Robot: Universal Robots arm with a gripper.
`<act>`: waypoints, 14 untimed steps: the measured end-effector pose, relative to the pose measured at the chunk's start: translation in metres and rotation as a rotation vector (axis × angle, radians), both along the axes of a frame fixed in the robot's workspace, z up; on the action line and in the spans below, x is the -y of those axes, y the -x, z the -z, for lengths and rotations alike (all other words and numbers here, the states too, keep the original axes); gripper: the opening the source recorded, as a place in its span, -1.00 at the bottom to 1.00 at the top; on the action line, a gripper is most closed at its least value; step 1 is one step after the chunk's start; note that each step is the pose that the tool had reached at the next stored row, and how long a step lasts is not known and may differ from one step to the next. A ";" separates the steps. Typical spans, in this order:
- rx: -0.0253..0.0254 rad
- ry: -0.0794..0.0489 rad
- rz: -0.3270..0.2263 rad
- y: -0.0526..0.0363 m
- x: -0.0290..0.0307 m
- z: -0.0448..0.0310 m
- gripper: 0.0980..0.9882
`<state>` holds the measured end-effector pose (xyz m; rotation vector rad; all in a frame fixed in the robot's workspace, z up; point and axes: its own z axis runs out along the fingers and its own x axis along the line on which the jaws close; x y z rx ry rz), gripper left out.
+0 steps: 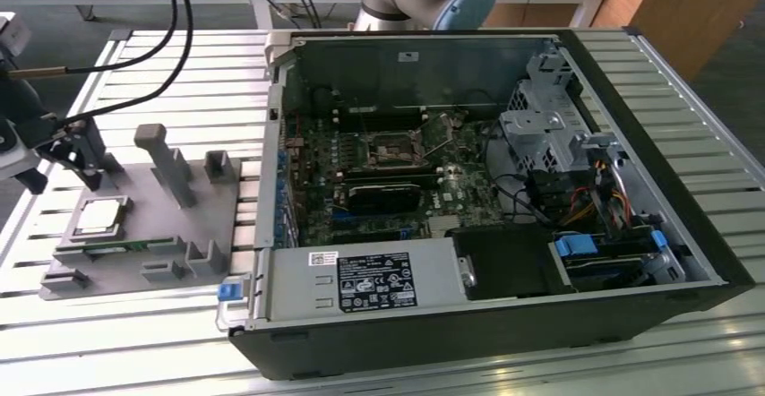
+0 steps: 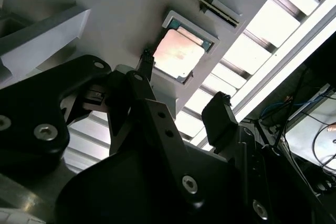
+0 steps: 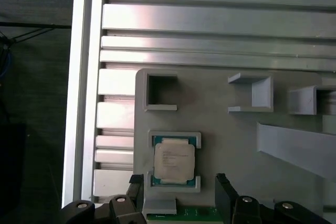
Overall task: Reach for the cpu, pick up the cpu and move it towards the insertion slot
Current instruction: 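Pick up the cpu and move it towards the insertion slot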
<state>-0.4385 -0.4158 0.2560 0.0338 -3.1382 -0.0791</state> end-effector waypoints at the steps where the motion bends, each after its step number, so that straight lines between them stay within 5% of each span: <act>1: 0.0011 0.000 0.000 0.0000 0.0000 0.0005 0.23; 14: 0.0021 0.000 0.000 0.0000 0.0000 0.0053 0.23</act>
